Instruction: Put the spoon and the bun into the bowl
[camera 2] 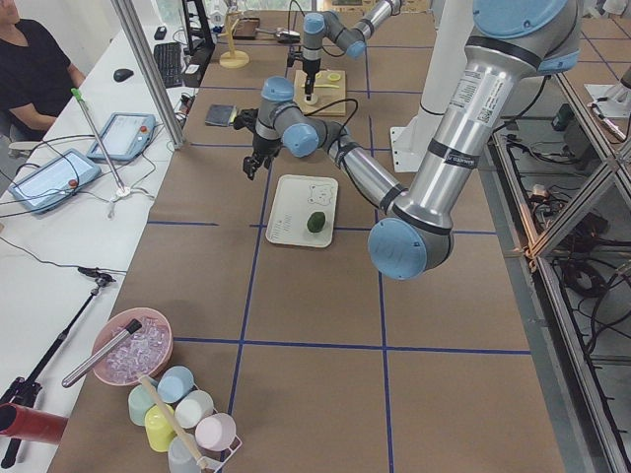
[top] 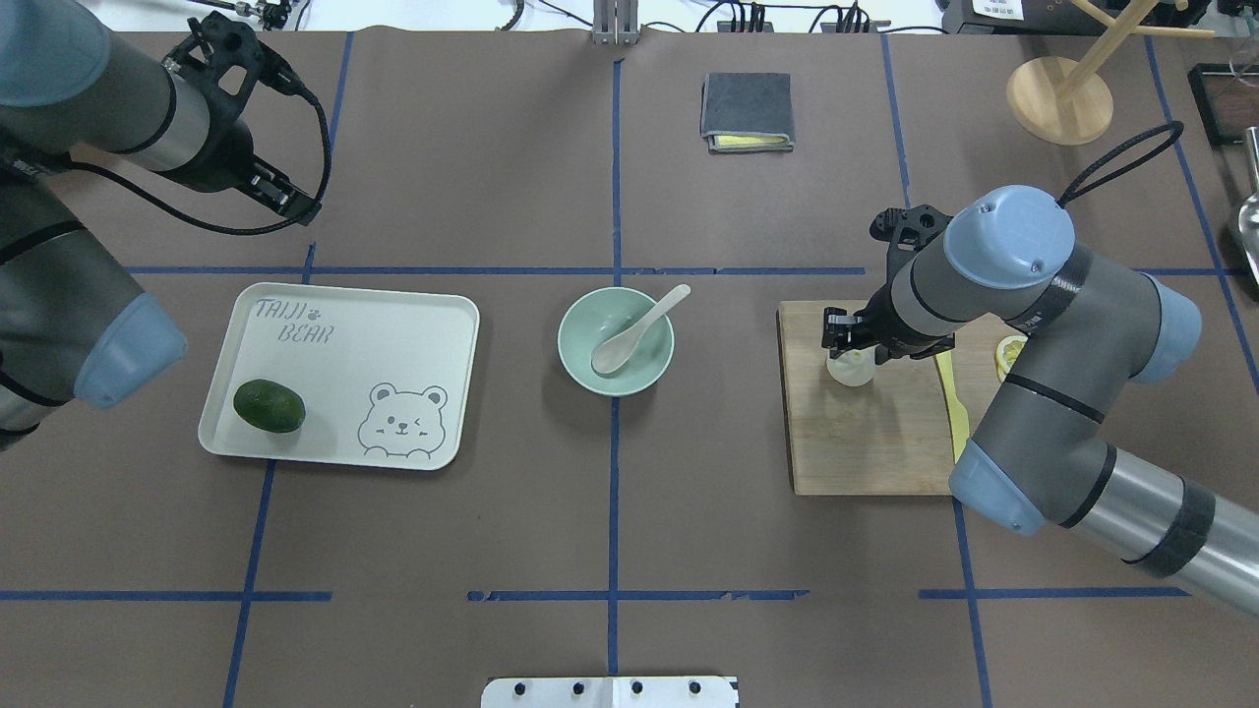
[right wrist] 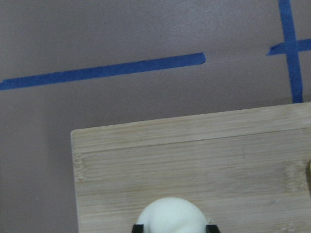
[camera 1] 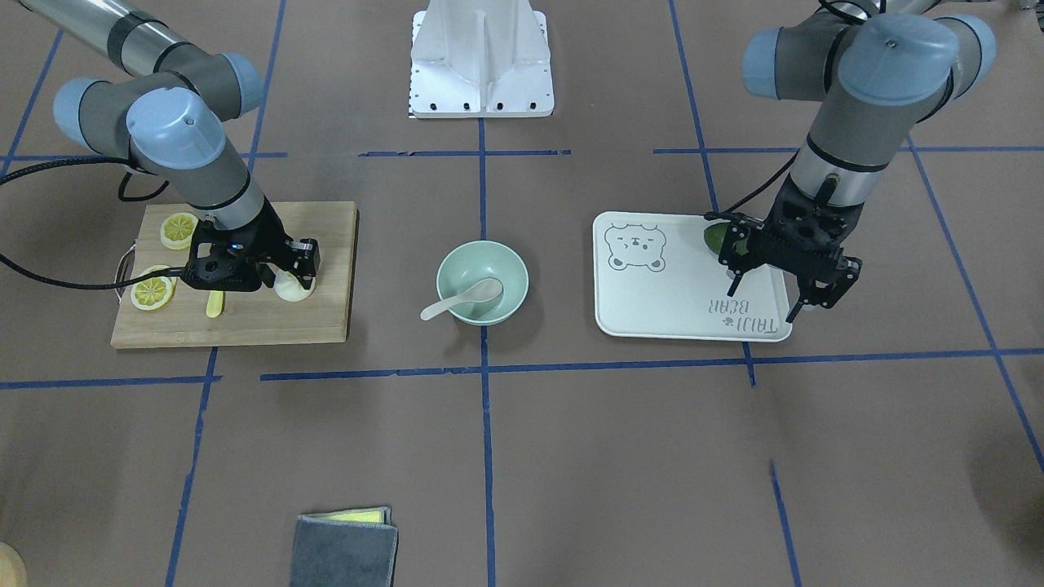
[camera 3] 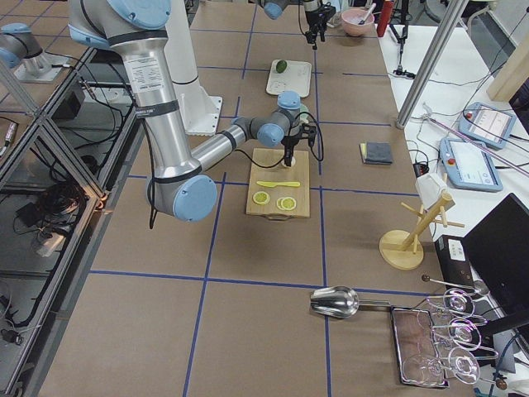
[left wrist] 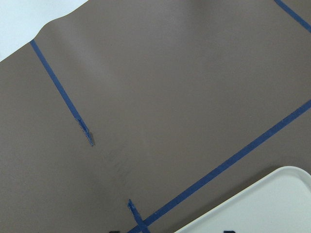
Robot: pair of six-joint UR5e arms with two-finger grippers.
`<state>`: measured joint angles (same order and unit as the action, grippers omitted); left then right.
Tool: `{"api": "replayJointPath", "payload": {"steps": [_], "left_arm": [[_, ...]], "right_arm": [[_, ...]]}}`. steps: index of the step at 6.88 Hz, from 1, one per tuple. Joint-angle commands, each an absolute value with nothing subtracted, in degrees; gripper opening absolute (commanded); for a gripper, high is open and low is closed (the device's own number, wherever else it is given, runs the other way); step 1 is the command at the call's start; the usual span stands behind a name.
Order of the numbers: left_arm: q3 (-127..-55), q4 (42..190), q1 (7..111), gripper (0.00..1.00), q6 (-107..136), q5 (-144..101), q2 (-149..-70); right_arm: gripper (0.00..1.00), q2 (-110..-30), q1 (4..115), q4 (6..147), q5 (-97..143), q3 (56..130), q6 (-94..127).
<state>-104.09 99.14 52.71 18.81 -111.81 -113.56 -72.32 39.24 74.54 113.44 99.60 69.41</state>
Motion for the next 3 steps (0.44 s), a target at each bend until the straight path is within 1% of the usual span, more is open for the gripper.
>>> {"api": "replayJointPath", "payload": {"steps": [1, 3], "left_arm": [[-104.06, 99.14, 52.73, 0.77, 18.90, -111.88, -113.55], [-104.67, 99.05, 52.82, 0.77, 18.81, -111.88, -113.47]], "right_arm": [[0.00, -72.86, 39.29, 74.71, 113.81, 100.63, 69.35], [0.00, -71.64, 39.64, 74.88, 117.15, 102.21, 72.74]]}}
